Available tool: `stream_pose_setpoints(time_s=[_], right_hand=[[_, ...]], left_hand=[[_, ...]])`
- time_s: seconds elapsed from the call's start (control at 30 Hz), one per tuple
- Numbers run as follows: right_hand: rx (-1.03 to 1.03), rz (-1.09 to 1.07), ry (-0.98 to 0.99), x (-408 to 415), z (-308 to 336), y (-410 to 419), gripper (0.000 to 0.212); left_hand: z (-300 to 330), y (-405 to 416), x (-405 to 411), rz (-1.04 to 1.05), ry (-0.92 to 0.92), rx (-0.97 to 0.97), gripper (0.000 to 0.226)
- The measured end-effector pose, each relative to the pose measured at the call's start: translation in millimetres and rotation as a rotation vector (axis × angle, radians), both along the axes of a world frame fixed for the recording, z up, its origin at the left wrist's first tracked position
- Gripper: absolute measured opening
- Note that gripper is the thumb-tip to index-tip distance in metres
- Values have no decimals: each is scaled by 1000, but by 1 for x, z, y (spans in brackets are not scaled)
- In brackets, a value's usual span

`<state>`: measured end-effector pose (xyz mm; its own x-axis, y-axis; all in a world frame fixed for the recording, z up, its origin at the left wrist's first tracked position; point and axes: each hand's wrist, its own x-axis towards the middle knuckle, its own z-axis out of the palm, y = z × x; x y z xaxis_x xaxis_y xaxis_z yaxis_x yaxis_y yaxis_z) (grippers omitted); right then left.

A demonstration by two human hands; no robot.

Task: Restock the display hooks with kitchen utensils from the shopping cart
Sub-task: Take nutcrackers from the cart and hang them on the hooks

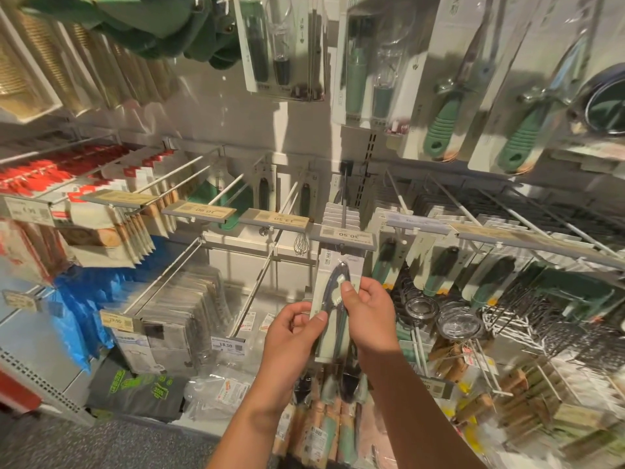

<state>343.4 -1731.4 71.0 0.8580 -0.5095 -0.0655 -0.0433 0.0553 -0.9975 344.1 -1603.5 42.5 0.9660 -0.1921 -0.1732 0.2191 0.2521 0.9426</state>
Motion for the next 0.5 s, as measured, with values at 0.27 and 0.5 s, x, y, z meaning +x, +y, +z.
stream_pose_setpoints(time_s=[0.27,0.5], right_hand=[[-59,-32,65,8,-2,4,34],[-99,-118,133,33,6,2,24]], left_hand=[[0,2,2,3,-11,-20,15],[5,1,6,13,-36,-7,26]])
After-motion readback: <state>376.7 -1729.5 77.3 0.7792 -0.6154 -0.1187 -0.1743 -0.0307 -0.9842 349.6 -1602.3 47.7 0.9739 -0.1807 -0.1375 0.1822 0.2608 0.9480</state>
